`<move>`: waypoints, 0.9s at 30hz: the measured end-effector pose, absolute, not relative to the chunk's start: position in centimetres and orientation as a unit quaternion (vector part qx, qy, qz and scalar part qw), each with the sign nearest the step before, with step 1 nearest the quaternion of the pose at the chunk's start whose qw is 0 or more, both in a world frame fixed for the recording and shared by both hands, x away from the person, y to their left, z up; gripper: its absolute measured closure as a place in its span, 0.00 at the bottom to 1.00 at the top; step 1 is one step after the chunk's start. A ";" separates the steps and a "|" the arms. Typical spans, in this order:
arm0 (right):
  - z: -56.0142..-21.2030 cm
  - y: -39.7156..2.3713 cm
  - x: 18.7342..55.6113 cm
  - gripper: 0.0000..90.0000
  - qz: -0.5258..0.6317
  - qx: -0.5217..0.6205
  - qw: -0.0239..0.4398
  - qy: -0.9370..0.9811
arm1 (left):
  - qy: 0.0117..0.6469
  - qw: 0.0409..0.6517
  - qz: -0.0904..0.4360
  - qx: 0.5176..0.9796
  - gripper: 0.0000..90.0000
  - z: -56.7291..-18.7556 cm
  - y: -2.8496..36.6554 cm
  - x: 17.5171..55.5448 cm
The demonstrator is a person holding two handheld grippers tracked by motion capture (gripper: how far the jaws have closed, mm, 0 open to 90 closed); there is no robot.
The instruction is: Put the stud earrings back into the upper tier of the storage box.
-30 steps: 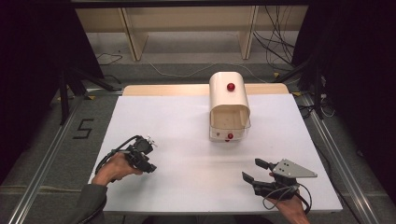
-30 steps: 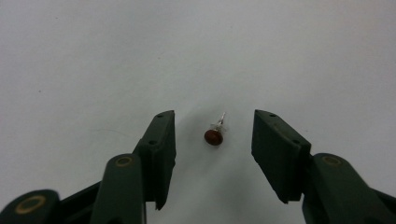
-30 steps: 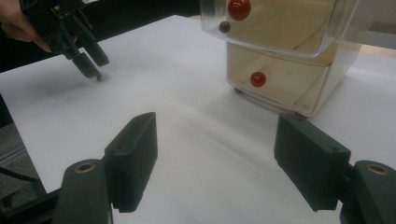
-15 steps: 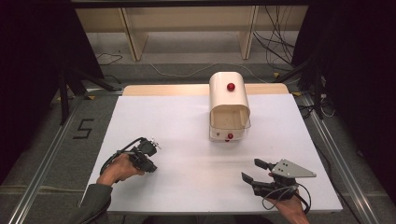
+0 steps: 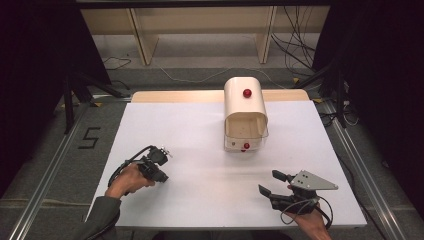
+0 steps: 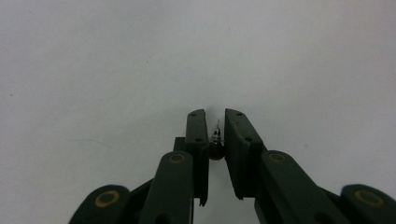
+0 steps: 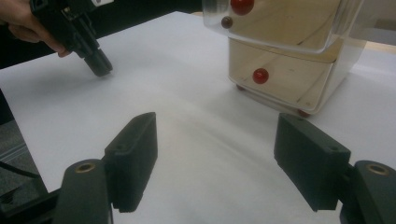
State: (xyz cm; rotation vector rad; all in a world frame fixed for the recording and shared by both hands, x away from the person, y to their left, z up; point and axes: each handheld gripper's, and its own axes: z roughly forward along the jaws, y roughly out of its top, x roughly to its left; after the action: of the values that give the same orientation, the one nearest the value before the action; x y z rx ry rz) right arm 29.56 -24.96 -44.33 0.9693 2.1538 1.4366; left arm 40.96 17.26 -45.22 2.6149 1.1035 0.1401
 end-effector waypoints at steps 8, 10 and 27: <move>-44.4 -24.9 29.6 0.34 0.509 0.346 0.185 0.766 | 0.403 0.227 0.071 0.884 0.88 -42.5 17.7 40.8; -44.4 -24.9 29.6 0.34 0.509 0.346 0.186 0.766 | 0.402 0.238 0.074 0.881 0.88 -42.1 17.6 40.7; -44.5 -25.0 29.7 0.34 0.507 0.350 0.186 0.765 | 0.402 0.364 0.106 0.834 0.88 -38.8 16.1 39.9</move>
State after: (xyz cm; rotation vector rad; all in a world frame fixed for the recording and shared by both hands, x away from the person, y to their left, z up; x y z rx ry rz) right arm 29.66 -24.98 -44.50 0.9868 2.1552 1.4292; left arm 39.86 16.05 -38.79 2.1447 1.0336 0.2716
